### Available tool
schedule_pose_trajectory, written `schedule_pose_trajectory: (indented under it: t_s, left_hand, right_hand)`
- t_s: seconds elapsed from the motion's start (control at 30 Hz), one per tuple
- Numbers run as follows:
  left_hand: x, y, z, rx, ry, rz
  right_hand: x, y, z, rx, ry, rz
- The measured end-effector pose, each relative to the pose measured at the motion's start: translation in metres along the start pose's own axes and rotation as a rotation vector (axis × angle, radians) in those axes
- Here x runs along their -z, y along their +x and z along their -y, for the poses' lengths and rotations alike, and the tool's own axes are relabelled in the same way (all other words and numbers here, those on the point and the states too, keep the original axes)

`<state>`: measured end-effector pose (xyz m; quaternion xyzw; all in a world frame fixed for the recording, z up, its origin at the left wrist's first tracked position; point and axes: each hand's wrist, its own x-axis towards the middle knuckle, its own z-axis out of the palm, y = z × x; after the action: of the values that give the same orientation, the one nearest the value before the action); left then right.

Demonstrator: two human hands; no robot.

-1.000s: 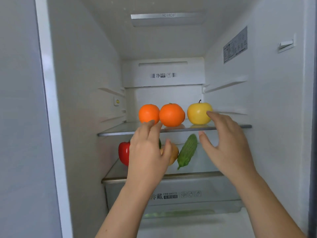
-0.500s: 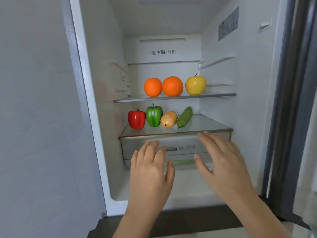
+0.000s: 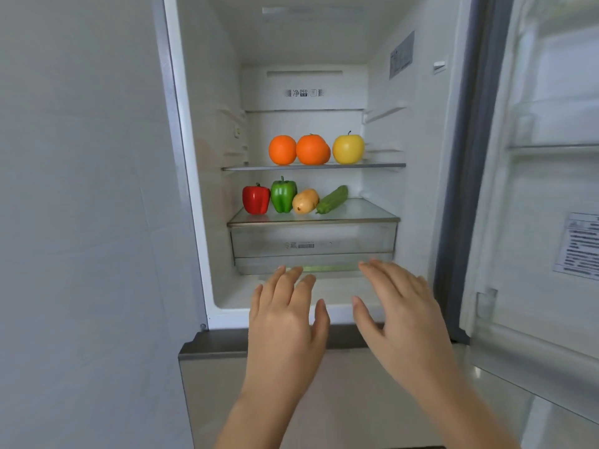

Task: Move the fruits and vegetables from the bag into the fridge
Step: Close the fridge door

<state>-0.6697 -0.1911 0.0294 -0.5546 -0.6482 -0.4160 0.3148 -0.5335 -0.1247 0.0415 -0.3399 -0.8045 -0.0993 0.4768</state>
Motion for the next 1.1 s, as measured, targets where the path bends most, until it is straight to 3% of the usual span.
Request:
schedule_pose_trajectory:
  t_s: [0.23, 0.57, 1.1]
  left_hand:
    - [0.018, -0.055, -0.102, 0.007, -0.05, 0.005]
    - [0.011, -0.129, -0.249, -0.028, -0.184, 0.151]
    - [-0.064, -0.103, -0.387, -0.294, -0.528, 0.201]
  right_hand:
    - [0.084, -0.066, -0.042, -0.027, 0.001, 0.0]
    - [0.206, -0.162, -0.121, -0.142, -0.094, 0.004]
    - [0.299, -0.196, -0.242, -0.345, -0.371, -0.089]
